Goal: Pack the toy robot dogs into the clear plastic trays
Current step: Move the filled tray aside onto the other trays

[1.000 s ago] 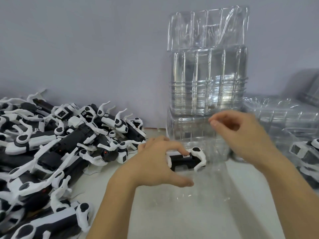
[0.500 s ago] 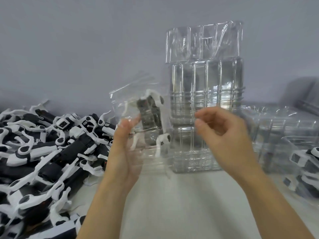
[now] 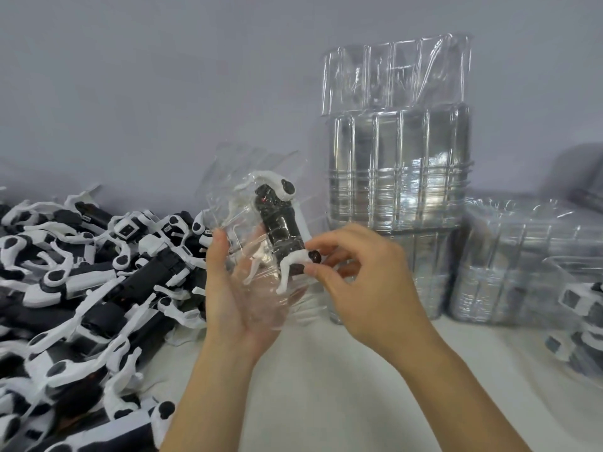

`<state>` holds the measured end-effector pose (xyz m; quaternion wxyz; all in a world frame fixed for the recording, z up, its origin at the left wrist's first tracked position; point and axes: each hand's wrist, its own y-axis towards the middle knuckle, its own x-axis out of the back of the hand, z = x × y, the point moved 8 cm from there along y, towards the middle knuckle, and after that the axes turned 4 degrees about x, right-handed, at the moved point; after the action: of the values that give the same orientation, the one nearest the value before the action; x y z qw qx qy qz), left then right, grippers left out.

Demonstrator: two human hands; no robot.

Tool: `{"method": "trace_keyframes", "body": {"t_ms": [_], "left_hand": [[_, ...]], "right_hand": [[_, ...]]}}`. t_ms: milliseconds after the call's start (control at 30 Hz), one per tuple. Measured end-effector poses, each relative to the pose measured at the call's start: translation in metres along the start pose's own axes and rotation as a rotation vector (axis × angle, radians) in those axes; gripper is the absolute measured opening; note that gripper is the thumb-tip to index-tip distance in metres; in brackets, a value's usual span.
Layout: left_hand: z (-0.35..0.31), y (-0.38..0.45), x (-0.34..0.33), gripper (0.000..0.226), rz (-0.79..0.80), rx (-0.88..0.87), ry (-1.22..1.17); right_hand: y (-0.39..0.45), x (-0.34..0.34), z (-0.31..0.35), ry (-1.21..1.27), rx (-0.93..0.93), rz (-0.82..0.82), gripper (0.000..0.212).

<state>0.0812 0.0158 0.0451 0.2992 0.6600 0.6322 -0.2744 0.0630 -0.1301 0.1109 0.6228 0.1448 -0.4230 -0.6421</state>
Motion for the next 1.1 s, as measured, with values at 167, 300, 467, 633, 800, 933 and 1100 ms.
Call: {"method": "trace_keyframes", "body": {"t_ms": [167, 300, 467, 633, 800, 933, 1100], "left_hand": [[0.0015, -0.0005, 0.0027, 0.072, 0.015, 0.011, 0.004], [0.0016, -0.0003, 0.0047, 0.076, 0.043, 0.020, -0.004], [0.0019, 0.0008, 0.0035, 0.078, 0.067, 0.019, 0.011], [0.0008, 0.0006, 0.0024, 0.076, 0.079, 0.000, 0.020], [0.0018, 0.0028, 0.0046, 0.077, 0.048, 0.009, 0.032], [0.0031, 0.0051, 0.0098, 0.086, -0.001, 0.027, 0.044], [0.0015, 0.0042, 0.0029, 0.083, 0.048, 0.022, 0.117]], "right_hand": [[-0.0011, 0.0004, 0.0044, 0.067, 0.015, 0.061, 0.023], [-0.0010, 0.0016, 0.0065, 0.103, 0.015, 0.098, 0.023], [-0.0007, 0.0017, 0.0063, 0.127, 0.002, 0.110, 0.024], [-0.0007, 0.0045, 0.0058, 0.133, -0.010, 0.104, 0.025], [-0.0002, 0.0064, 0.0041, 0.125, -0.034, 0.103, 0.024], [-0.0010, 0.0079, 0.0023, 0.131, -0.060, 0.110, 0.023], [-0.0008, 0.0098, -0.0018, 0.127, -0.091, 0.109, 0.022]]}}
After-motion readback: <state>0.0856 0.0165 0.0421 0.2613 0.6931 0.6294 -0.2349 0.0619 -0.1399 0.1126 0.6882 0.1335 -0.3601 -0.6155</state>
